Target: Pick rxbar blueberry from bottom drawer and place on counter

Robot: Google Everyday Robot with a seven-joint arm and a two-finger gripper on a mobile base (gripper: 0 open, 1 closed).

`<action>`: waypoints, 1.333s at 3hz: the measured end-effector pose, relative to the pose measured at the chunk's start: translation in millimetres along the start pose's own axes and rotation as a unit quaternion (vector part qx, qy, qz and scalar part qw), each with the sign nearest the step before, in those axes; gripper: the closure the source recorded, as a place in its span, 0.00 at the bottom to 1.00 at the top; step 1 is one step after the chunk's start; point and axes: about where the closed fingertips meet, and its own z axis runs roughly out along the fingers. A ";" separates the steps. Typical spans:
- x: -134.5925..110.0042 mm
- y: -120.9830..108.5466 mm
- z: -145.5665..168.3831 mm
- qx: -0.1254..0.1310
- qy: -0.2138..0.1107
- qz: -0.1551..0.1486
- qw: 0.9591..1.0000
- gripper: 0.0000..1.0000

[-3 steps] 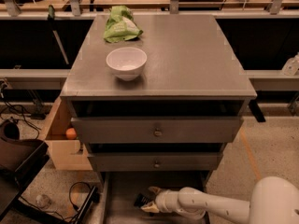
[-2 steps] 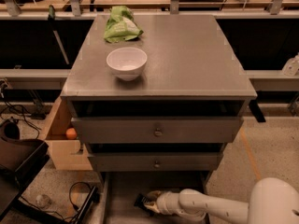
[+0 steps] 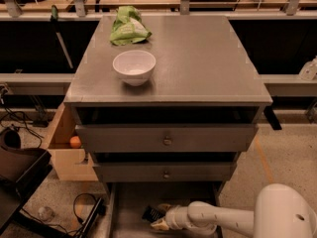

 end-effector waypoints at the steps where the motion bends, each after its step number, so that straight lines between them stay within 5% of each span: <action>1: 7.0 2.2 7.3 -0.009 0.012 0.004 1.000 0.42; 4: 19.7 2.8 21.8 -0.024 0.043 0.007 0.999 0.36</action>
Offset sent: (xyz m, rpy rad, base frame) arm -0.0037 0.0010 -0.0275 -0.0680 0.0687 0.0231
